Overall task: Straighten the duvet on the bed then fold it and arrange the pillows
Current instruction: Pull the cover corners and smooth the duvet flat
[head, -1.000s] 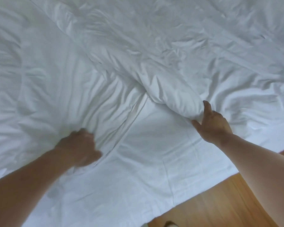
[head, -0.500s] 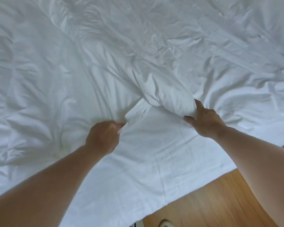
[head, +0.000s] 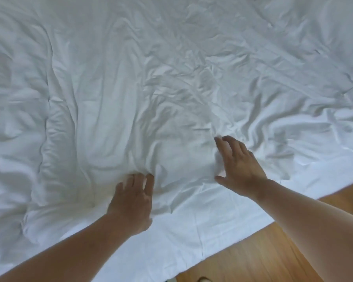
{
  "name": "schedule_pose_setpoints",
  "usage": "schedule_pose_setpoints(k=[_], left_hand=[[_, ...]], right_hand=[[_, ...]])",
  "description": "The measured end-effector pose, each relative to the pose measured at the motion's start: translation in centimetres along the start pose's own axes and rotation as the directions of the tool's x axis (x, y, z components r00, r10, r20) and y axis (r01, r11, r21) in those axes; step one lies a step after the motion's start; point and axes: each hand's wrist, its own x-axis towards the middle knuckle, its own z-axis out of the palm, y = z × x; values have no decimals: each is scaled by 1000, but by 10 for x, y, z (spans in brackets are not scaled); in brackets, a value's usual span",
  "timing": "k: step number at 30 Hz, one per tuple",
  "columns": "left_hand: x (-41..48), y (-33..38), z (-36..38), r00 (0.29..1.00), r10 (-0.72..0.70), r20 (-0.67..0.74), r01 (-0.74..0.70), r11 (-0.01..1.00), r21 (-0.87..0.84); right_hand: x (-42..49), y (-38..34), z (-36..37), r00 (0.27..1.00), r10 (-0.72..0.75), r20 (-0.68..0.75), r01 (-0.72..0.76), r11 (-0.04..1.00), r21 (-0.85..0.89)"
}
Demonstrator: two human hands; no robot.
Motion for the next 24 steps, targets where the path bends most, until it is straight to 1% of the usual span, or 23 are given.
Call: schedule_pose_setpoints(k=[1, 2, 3, 4, 5, 6, 7, 8, 10, 12, 14, 15, 17, 19, 20, 21, 22, 23, 24], left_hand=[[9, 5, 9, 998, -16, -57, 16, 1000, -12], [17, 3, 17, 992, -19, -127, 17, 1000, -14], [23, -2, 22, 981, -24, -191, 16, 999, -43], [27, -9, 23, 967, -35, -251, 11, 995, -95], [31, -16, 21, 967, -48, -252, 8, 988, -156], [34, -23, 15, 971, -75, -226, 25, 975, -219], [36, -29, 5, 977, -107, -185, 48, 953, -298], [34, -32, -4, 976, -125, -178, 45, 915, -400], [16, -30, -21, 979, -103, -174, -29, 782, -623], [-11, -31, -34, 979, -69, -192, -85, 718, -690], [-35, -43, -43, 973, 16, -232, -167, 742, -649], [-45, -51, -49, 977, 47, -210, -171, 763, -623], [-50, -63, -54, 987, 53, -151, -135, 779, -612], [-45, -62, -47, 984, 125, -127, -175, 813, -555], [-43, -55, -39, 983, 160, -92, -184, 842, -507], [-41, -45, -25, 987, 154, -39, -155, 880, -450], [-39, -35, -10, 994, 109, -2, -102, 928, -359], [-40, -27, 5, 997, 71, -6, -70, 960, -272], [-41, -19, 16, 999, 34, 5, -32, 970, -240]], right_hand=[[-7, -9, 5, 995, -97, -38, 95, 994, -59], [-14, -16, 10, 985, -170, -10, 168, 980, -104], [-17, -19, 16, 979, -198, 52, 203, 972, -116], [-17, -19, 21, 976, -172, 130, 187, 976, -111], [-15, -19, 23, 972, -122, 200, 146, 983, -108], [-11, -19, 23, 970, -78, 230, 106, 988, -113], [-5, -21, 21, 973, -45, 225, 72, 991, -113], [0, -24, 19, 978, -21, 208, 45, 993, -111], [6, -33, 13, 983, 7, 183, 18, 991, -135], [6, -39, 3, 988, -12, 154, 39, 984, -176], [3, -42, -24, 980, -55, 191, 94, 975, -202], [-1, -43, -40, 973, -97, 209, 140, 970, -200], [-11, -39, -73, 962, -170, 212, 211, 959, -188], [-18, -30, -91, 958, -192, 213, 239, 945, -224], [-19, -25, -91, 956, -171, 241, 227, 946, -232], [-19, -21, -85, 948, -126, 292, 199, 952, -234], [-20, -18, -71, 934, -67, 351, 156, 960, -232], [-22, -17, -51, 922, -25, 386, 116, 970, -216], [-27, -17, -30, 921, -20, 388, 97, 979, -180]])
